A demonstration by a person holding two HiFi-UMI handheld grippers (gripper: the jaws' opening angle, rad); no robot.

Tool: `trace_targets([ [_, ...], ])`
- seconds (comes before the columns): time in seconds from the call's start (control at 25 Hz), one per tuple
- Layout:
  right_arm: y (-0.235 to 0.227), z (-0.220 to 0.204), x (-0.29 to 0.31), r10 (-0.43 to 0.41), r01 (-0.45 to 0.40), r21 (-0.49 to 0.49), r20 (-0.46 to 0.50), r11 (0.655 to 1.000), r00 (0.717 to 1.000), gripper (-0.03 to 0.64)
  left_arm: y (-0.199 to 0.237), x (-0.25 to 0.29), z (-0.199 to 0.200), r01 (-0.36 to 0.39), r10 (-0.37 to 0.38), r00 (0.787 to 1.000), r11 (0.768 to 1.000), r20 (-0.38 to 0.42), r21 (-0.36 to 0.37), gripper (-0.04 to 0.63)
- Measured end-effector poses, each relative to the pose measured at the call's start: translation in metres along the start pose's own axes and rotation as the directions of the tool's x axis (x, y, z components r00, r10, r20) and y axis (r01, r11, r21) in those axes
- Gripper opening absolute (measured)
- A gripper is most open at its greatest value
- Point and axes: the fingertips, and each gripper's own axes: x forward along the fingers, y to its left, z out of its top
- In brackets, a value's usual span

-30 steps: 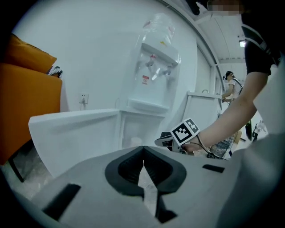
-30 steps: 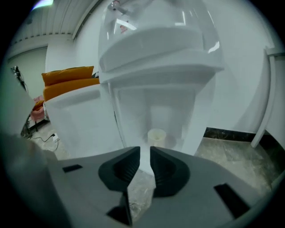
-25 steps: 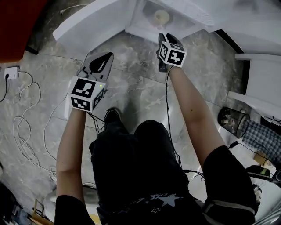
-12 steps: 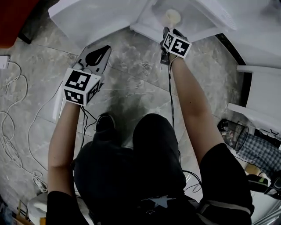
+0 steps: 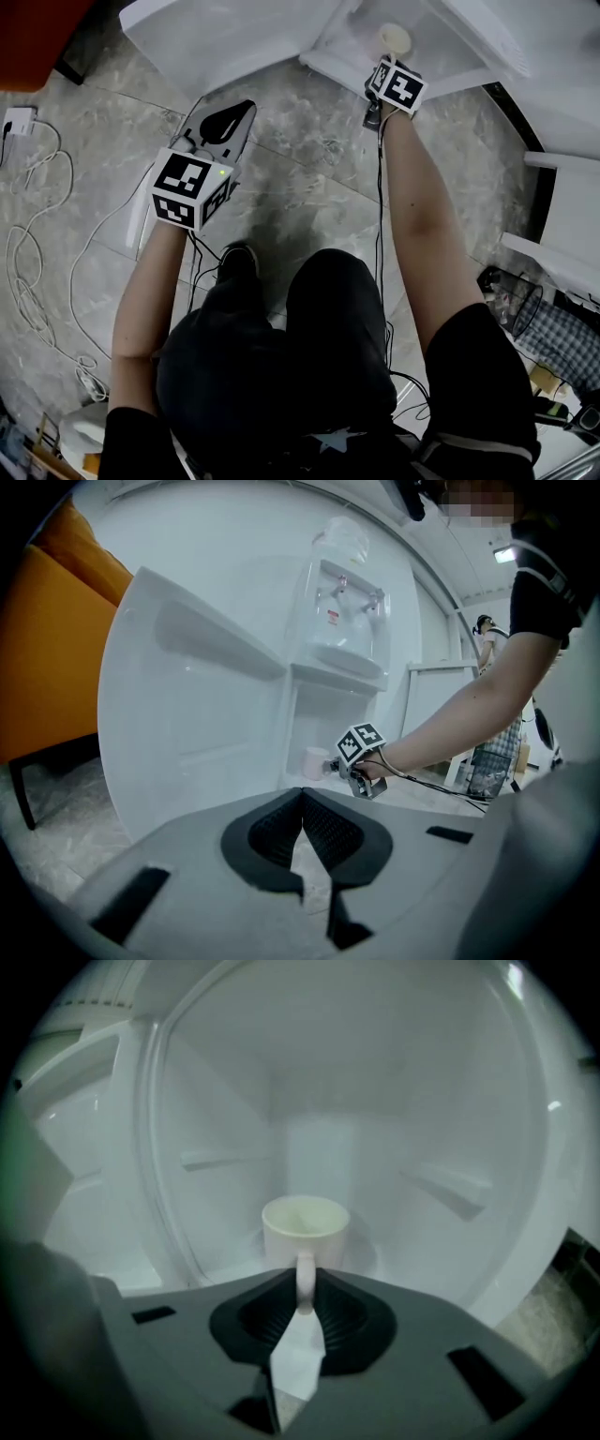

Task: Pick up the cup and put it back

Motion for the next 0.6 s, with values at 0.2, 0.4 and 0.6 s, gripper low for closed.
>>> trace_targets([
  [0.2, 0.008, 0.005, -0.011, 0.078, -0.081, -0.144, -0.022, 0.986, 0.997, 0.051, -0.015, 0.003, 0.002, 0.024, -0.023, 1.0, 1.0, -0.011, 0.02, 0.011],
  [0.4, 0.022, 0.011, -0.039, 0.175, -0.173, -0.167, -0.006, 0.971, 0.985, 0.046, -0.022, 0.001, 0.013, 0.015, -0.015, 1.0, 1.0, 0.004, -0.014, 0.011],
  [0.6, 0.047, 0.016, -0.1, 0.258, -0.258, -0.119, -0.01, 0.959, 0.966, 0.046, -0.025, -0.038, 0.004, -0.09, 0.072, 0.993, 0.976, -0.095, -0.201, 0.011],
])
